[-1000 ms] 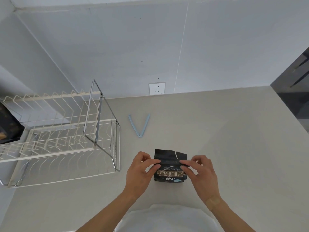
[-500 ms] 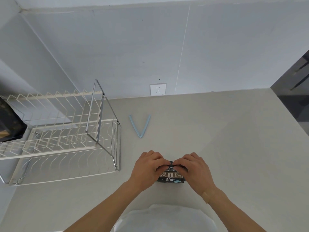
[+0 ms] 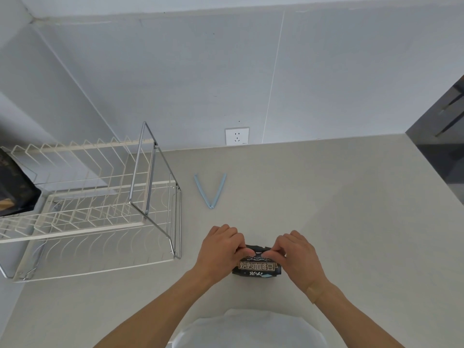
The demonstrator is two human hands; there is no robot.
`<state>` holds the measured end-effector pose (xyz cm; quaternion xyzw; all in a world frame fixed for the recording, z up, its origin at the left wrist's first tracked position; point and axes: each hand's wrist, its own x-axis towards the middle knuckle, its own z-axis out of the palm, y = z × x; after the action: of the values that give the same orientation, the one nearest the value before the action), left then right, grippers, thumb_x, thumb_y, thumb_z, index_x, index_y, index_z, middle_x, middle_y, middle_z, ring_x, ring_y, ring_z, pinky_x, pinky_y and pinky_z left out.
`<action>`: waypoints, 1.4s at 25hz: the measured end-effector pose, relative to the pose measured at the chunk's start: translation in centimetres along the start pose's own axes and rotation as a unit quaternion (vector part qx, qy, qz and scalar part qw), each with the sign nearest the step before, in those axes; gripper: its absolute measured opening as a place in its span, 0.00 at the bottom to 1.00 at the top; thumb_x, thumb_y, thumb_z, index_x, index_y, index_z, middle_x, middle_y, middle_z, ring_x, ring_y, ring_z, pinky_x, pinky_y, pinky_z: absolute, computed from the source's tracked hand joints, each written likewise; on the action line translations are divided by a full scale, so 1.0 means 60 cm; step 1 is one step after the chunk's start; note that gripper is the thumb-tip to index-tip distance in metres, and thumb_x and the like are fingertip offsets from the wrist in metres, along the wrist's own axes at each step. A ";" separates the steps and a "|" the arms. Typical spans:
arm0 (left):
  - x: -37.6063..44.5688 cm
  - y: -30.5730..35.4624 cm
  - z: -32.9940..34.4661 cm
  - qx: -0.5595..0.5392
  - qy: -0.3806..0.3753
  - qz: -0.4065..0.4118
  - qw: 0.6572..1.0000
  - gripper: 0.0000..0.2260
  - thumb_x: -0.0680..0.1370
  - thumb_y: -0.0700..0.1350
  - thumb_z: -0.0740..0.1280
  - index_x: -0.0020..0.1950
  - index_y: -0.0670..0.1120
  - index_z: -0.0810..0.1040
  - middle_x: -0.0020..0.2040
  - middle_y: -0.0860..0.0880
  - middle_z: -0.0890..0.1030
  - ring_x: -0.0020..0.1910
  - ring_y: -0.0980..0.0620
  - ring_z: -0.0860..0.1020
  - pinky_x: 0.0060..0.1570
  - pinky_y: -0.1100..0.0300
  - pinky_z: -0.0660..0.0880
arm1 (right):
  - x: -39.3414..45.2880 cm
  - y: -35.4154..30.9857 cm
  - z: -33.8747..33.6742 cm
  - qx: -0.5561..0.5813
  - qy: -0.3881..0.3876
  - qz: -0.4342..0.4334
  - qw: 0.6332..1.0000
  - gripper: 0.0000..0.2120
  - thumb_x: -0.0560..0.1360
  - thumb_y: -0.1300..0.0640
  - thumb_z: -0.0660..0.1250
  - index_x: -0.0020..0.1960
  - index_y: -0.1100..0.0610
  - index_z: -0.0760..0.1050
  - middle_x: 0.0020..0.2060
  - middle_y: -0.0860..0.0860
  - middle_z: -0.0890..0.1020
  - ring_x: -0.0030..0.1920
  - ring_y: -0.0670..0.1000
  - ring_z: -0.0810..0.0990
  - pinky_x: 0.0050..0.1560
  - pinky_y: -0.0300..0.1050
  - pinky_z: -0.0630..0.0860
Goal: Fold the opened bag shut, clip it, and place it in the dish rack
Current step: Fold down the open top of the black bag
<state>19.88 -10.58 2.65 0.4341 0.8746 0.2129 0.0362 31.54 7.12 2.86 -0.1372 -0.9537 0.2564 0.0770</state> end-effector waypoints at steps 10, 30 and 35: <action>-0.019 -0.037 -0.003 -0.186 -0.042 -0.099 0.977 0.05 0.71 0.52 0.74 0.43 0.53 0.83 0.41 0.56 0.79 0.45 0.56 0.73 0.46 0.62 0.68 | -0.008 0.019 -0.004 0.181 -0.110 0.091 0.973 0.10 0.69 0.55 0.76 0.46 0.42 0.84 0.38 0.44 0.79 0.46 0.43 0.73 0.44 0.34 0.67; 0.015 -0.124 0.000 -0.473 -0.261 -0.350 0.765 0.06 0.72 0.40 0.74 0.47 0.49 0.85 0.47 0.50 0.84 0.48 0.51 0.79 0.48 0.58 0.74 | 0.010 0.043 0.041 0.277 -0.124 0.227 0.925 0.16 0.62 0.55 0.80 0.29 0.37 0.78 0.34 0.44 0.79 0.35 0.40 0.76 0.37 0.36 0.69; 0.074 -0.159 0.028 -0.276 -0.082 -0.407 0.867 0.14 0.75 0.46 0.71 0.61 0.49 0.77 0.51 0.47 0.80 0.51 0.47 0.78 0.49 0.56 0.74 | 0.019 0.050 0.043 0.279 -0.140 0.229 0.922 0.13 0.62 0.53 0.80 0.30 0.38 0.79 0.35 0.44 0.79 0.36 0.40 0.77 0.39 0.38 0.69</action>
<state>10.46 -11.67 -2.18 0.0276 0.8731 0.3755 0.3097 30.54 8.76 -0.79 -0.2879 -0.7869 0.5395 -0.0828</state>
